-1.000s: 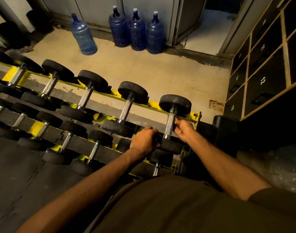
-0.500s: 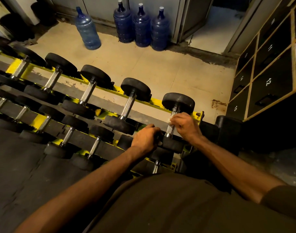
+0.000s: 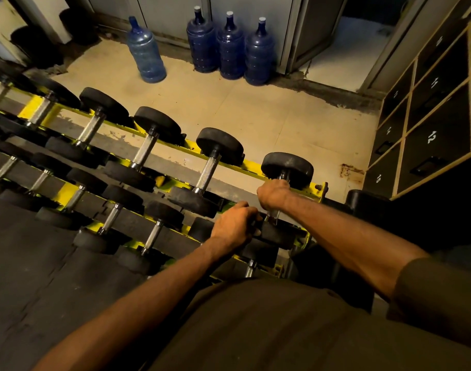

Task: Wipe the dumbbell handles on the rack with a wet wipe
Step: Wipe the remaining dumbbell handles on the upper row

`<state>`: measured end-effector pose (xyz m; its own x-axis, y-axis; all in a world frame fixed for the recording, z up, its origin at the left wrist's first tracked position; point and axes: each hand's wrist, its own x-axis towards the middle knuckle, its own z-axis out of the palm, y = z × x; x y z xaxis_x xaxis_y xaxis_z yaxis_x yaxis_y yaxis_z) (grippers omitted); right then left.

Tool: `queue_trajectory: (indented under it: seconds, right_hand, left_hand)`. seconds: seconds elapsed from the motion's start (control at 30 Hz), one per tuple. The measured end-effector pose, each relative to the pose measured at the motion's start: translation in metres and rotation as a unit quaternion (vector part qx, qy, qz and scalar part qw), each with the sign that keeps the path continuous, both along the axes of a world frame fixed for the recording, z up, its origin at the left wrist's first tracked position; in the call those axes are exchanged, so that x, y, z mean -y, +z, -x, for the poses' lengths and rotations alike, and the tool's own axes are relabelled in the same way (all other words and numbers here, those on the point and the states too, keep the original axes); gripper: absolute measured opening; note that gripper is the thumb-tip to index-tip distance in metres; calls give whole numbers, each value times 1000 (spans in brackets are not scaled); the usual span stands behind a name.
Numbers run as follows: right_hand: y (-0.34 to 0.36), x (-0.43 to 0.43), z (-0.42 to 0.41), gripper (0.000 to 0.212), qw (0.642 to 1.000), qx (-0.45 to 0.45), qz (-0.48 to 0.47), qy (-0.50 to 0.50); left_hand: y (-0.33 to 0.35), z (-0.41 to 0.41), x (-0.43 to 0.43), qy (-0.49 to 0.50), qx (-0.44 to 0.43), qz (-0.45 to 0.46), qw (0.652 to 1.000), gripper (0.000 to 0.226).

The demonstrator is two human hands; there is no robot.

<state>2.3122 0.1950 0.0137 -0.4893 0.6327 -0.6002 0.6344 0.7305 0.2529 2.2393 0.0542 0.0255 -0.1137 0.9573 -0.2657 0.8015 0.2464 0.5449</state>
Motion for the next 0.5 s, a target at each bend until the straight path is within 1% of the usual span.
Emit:
queue_trajectory:
  seconds: [0.07,0.17,0.23,0.27,0.3,0.37,0.4,0.43,0.47,0.5]
  right_hand:
    - [4,1,-3,21,999,-12,47,8]
    - [7,2,-17,17,989,-89,117,-7]
    - [10,0,-32,19,978,-145,145,-25]
    - [11,-1,-39,20,975,-172,134,-29]
    - [12,-3,-45,20,974,-200,101,-29]
    - [11,-9,-49,20,968,-246,4,-50]
    - [9,-12,-46,20,966,-246,-38,-67]
    - [8,-13,-40,20,970,-221,-67,-73]
    - [7,-11,-32,19,979,-177,-80,-64]
    - [6,-9,-24,19,987,-130,-77,-48]
  left_hand:
    - [1,2,-2,-3,0,1,1000,33]
    - [0,3,-3,-3,0,2,1000,31]
    - [0,3,-2,-3,2,-2,1000,29]
    - [0,3,-2,-4,4,-4,1000,28]
    - [0,3,-3,-4,6,-3,1000,29]
    - [1,4,-3,-2,11,1,1000,31]
    - [1,3,-3,-2,14,2,1000,32]
    - [2,3,-3,-2,15,3,1000,32]
    - [2,2,-3,-2,15,2,1000,32]
    - [3,2,-2,-2,12,2,1000,32]
